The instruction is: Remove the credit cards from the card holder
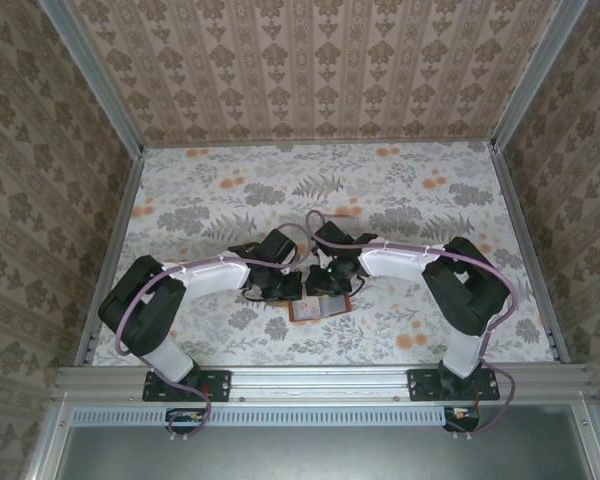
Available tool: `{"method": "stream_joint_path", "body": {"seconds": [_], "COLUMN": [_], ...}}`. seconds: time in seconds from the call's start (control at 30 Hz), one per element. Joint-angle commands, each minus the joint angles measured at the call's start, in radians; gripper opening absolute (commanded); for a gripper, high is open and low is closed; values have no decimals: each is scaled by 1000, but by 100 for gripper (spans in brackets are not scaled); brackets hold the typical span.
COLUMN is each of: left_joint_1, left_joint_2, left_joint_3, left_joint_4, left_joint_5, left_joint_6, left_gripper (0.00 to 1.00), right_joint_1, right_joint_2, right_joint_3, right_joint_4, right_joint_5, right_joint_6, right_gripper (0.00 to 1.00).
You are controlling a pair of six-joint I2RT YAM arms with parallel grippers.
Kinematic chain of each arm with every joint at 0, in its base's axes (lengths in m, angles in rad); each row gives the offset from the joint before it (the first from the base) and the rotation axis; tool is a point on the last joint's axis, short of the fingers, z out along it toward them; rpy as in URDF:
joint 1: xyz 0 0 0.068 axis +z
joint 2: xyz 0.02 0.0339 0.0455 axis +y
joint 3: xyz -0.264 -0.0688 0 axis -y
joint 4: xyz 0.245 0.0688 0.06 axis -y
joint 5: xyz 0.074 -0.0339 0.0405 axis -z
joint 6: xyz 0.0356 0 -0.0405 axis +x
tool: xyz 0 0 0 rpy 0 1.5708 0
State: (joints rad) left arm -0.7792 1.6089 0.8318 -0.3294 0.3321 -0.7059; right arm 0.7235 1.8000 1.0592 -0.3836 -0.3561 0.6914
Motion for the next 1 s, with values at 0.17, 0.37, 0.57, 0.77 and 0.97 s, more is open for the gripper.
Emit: {"method": "stream_joint_path", "body": {"seconds": [0.17, 0.37, 0.57, 0.77, 0.97], "left_joint_1": [3, 5, 6, 7, 7], "left_joint_2": [27, 28, 26, 17, -10], "left_joint_3": [1, 3, 9, 29, 47], "left_joint_4": [-84, -96, -106, -115, -97], "left_joint_5": [-57, -64, -65, -58, -27], "left_joint_6": [36, 39, 41, 40, 31], "left_gripper": [7, 7, 6, 7, 7], "right_joint_1": [-7, -7, -7, -9, -31], "right_joint_2": [12, -3, -24, -59, -73], "right_joint_3": [-3, 2, 7, 3, -20], "right_joint_4": [-65, -84, -96, -66, -42], "right_joint_5": [80, 89, 91, 41, 4], "right_joint_6": [-26, -36, -38, -26, -17], "right_gripper": [27, 32, 32, 33, 33]}}
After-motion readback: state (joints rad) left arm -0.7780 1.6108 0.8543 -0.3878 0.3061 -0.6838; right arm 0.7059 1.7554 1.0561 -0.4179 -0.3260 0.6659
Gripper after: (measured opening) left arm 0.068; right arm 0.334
